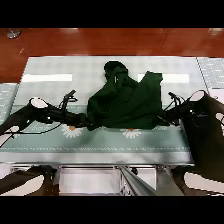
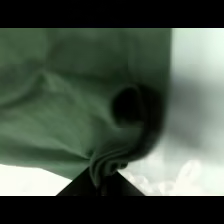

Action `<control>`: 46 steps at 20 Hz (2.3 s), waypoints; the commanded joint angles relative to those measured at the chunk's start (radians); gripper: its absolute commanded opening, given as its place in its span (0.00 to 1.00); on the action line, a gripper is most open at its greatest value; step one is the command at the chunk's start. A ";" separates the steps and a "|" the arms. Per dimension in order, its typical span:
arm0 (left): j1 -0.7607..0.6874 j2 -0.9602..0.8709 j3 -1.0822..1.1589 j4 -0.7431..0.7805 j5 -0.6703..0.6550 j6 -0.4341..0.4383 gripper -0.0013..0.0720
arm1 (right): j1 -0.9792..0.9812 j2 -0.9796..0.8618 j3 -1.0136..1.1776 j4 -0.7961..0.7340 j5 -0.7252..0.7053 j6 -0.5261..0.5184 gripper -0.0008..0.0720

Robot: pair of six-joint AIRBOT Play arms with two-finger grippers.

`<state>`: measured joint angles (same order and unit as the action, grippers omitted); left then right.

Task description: Fold the shirts.

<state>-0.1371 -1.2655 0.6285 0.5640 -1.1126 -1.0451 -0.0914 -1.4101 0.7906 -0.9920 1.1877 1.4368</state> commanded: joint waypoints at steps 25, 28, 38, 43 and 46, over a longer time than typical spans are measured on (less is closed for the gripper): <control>0.137 0.449 1.478 0.390 0.004 -0.191 0.06 | 0.062 0.615 1.295 -0.087 0.291 0.039 0.04; 0.137 0.457 1.459 0.386 -0.131 -0.245 0.06 | 0.062 0.629 1.295 -0.086 0.385 0.045 0.04; 0.131 0.292 0.899 0.344 -0.106 -0.266 0.06 | 0.062 0.610 0.721 -0.068 0.289 -0.010 0.04; 0.106 0.002 0.895 0.341 0.139 -0.272 0.06 | 0.061 0.301 0.582 -0.103 0.084 -0.025 0.04; 0.103 -0.139 0.895 0.340 0.228 -0.277 0.06 | 0.061 0.046 0.626 -0.036 -0.049 -0.025 0.04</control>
<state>-0.0280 -1.2701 1.5333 0.9043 -1.0050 -1.3170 -0.0303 -1.1584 1.4158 -1.0733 1.2793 1.4189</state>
